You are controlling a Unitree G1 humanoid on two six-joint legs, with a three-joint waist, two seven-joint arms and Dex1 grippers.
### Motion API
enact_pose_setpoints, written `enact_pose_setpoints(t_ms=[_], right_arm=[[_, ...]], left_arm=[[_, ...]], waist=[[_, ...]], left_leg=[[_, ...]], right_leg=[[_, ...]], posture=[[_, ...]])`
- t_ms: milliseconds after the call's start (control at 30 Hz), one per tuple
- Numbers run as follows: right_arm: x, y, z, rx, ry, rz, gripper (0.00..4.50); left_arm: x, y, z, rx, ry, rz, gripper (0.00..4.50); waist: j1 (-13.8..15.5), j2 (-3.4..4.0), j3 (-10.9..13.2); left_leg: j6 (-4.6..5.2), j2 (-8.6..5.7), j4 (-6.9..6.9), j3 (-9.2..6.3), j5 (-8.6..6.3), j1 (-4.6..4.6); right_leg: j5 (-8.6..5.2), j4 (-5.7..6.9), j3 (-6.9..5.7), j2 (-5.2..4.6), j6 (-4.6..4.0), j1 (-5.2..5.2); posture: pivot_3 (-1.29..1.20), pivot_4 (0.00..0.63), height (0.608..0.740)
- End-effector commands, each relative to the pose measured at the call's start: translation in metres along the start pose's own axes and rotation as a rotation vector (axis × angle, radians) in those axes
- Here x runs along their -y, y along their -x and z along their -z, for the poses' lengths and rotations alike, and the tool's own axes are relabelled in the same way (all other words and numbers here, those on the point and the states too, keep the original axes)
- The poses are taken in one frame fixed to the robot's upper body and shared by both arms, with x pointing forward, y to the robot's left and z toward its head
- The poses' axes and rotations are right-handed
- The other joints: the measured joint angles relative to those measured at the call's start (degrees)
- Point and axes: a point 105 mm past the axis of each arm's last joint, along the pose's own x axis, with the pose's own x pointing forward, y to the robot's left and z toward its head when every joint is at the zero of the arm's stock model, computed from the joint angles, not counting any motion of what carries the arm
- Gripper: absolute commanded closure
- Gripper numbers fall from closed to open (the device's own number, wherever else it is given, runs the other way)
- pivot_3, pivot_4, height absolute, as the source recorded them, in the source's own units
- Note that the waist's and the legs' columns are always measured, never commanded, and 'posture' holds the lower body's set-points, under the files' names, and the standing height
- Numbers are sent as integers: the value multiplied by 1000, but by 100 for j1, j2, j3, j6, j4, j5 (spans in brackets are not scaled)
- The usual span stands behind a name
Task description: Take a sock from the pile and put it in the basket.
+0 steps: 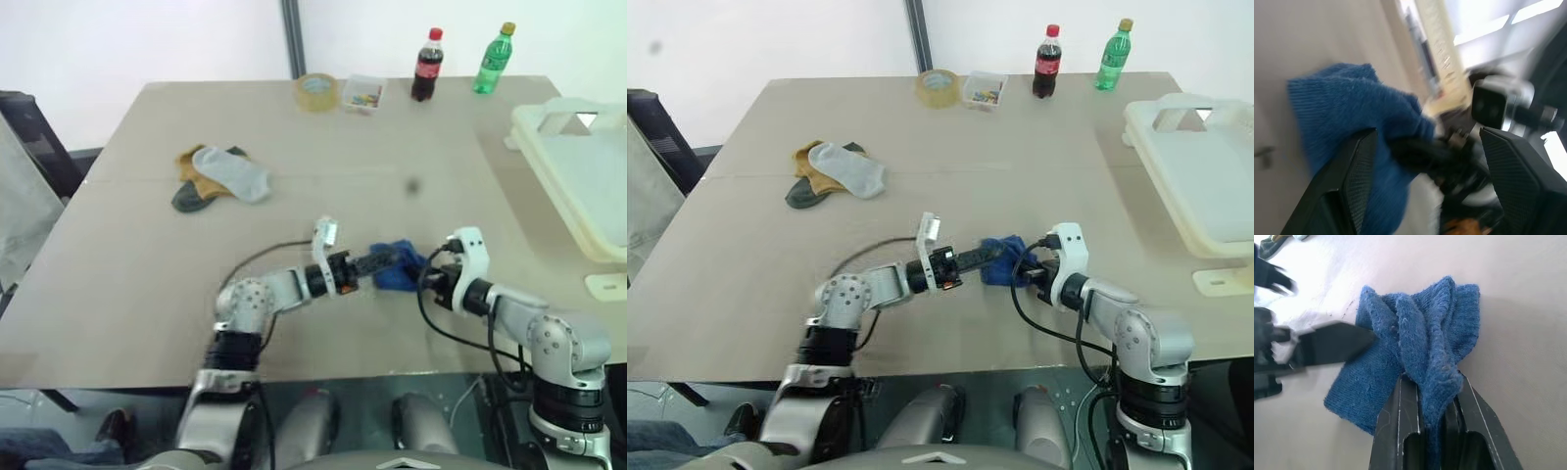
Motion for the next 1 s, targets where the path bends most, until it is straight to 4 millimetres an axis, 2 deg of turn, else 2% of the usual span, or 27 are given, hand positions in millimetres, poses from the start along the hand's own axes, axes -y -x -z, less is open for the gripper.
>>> enact_pose_setpoints(t_ms=[33,167,367,500,533,600,633,767,867,1000], right_arm=[[12,9,17,-58,-32,53,4457],[15,13,17,-51,-38,66,4457],[19,17,4,-16,-16,78,4457],[20,19,-4,-7,5,73,4457],[19,19,-5,-5,8,72,4457],[20,23,-11,3,24,74,4457],[20,25,-15,8,34,77,4457],[25,39,-31,26,82,102,4457],[28,52,-42,39,98,112,4457],[39,82,-72,99,130,152,4457]], left_arm=[[16,9,7,-46,-315,39,857],[20,24,7,22,-404,31,857],[15,35,5,20,-507,-27,857],[8,32,-17,113,-673,-90,857],[8,30,-18,116,-707,-88,857],[8,25,-14,85,-896,-86,857],[11,22,-15,109,-916,-75,857],[22,11,-29,236,-894,-57,857],[28,6,-26,248,-882,-12,857],[34,1,-22,242,-886,33,857]], waist=[[9,4,-2],[89,5,0],[82,7,2],[89,5,5],[88,5,5],[83,6,5],[80,6,6],[82,2,11],[78,3,11],[63,8,14]], left_leg=[[0,-1,-12,3,0,0],[2,-3,-24,0,0,-13],[4,-3,-22,-2,0,-15],[4,-4,-19,-1,0,-15],[4,-4,-18,-1,1,-16],[3,-4,-17,0,1,-17],[3,-4,-17,3,1,-18],[5,-7,-16,2,1,-27],[5,-6,-14,2,1,-31],[5,-5,-14,7,1,-30]], right_leg=[[0,-7,4,-3,0,-3],[-1,-24,5,-9,-2,-17],[-1,-20,2,-11,-1,-17],[0,-18,-5,-10,0,-17],[0,-18,-6,-10,0,-16],[0,-17,-6,-10,0,-16],[0,-18,-4,-10,0,-15],[0,-20,-5,-13,0,-17],[0,-13,-5,-12,0,-24],[0,-9,-2,-10,1,-25]], posture=[[0,150,740],[0,150,740],[0,150,740],[0,150,740],[0,150,740],[0,150,740],[0,150,740],[0,150,740],[0,150,740],[0,150,740]])
